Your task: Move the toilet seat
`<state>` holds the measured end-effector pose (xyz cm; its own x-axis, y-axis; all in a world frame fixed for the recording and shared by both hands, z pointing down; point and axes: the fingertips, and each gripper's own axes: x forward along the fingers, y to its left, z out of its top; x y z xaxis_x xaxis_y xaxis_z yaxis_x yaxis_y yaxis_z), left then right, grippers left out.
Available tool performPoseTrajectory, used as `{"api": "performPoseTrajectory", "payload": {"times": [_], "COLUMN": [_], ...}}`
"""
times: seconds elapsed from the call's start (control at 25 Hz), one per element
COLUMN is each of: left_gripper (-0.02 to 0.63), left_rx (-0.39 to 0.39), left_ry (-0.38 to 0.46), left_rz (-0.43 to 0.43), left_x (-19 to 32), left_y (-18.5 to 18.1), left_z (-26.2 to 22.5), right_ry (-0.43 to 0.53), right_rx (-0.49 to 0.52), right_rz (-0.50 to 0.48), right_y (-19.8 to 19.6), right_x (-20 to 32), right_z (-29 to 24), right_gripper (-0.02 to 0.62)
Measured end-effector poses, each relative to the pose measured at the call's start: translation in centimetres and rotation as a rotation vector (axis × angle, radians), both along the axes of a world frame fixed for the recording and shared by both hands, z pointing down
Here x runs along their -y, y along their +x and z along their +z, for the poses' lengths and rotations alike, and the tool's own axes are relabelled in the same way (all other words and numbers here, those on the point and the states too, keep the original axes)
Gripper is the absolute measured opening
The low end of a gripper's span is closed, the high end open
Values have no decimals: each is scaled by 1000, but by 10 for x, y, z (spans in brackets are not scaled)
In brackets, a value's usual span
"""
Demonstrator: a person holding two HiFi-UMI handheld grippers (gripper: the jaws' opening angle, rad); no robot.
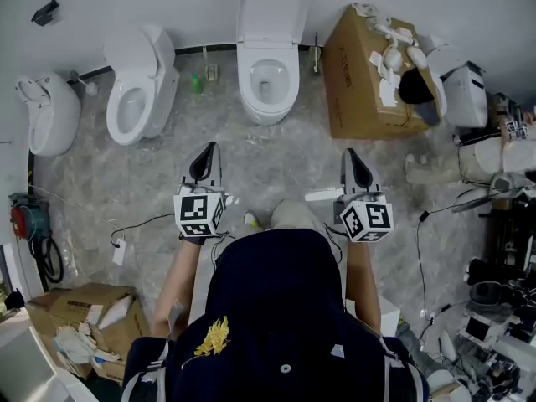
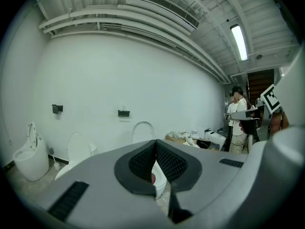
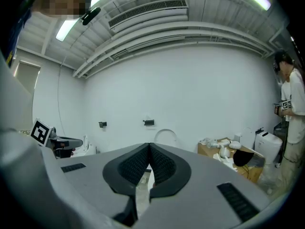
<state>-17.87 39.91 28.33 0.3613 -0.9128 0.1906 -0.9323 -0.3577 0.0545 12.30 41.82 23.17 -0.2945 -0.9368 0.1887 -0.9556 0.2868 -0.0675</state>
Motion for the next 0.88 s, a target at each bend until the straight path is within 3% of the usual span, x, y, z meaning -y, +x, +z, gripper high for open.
{"api": "performPoseTrajectory", "payload": {"times": [0.52,0.76,0.88], "left_gripper": [18,18,18], "left_rx": [22,31,42], "left_ry": [-24,-61,-61], "left_rz": [24,3,2], "left_x": [40,103,146], "left_y": [3,29,28], "left_z": [11,30,34], "right_ry": [-29,-42,-11], "right_rx": [18,23,25], "right_rz": [2,-40,-70], "right_y": [-2,16,1], "right_x": [45,121,172], "right_z": [16,28,26], "right_gripper": [26,26,26]}}
